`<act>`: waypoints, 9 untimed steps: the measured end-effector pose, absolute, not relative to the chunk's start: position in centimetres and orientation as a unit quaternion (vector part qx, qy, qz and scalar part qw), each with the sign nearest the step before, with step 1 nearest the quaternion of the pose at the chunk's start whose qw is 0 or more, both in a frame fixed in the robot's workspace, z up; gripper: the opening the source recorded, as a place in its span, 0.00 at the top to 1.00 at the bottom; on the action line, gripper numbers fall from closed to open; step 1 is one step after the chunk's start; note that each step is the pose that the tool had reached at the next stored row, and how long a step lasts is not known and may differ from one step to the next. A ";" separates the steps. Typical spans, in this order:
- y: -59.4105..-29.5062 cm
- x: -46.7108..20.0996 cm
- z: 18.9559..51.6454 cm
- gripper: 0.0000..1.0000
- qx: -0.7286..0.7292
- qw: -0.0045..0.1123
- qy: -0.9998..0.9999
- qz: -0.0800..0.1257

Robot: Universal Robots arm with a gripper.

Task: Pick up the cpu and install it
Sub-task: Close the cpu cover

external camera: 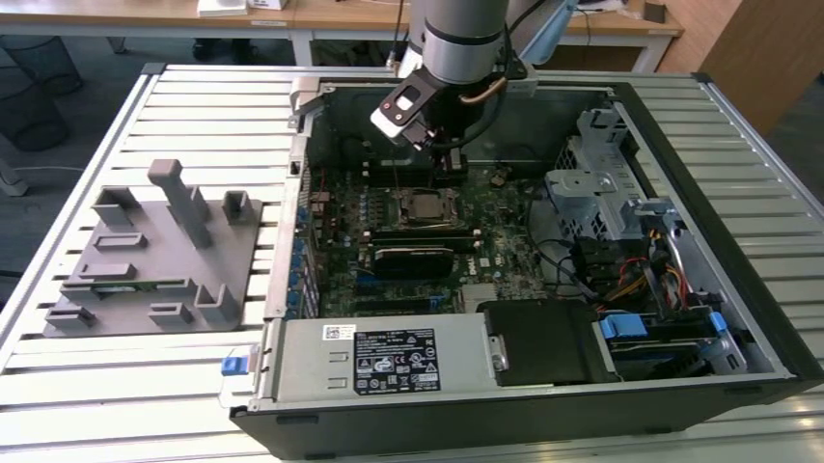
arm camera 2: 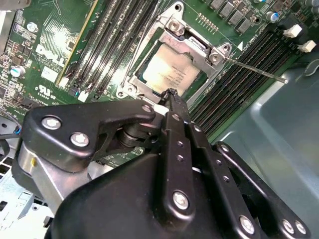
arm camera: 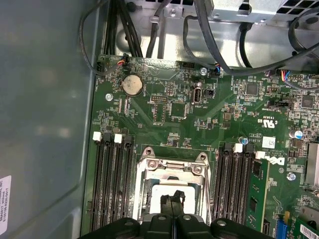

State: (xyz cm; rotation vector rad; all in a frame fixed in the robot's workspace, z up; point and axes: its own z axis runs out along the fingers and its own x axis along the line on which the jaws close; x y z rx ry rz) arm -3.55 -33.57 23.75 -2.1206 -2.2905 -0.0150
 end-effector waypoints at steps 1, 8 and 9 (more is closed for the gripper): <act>-33.6 -3.6 23.8 0.89 -0.679 0.010 -0.734 -0.005; -33.6 -5.4 23.7 0.89 -0.679 0.010 -0.734 -0.005; -33.6 -5.6 23.7 0.89 -0.679 0.010 -0.734 -0.005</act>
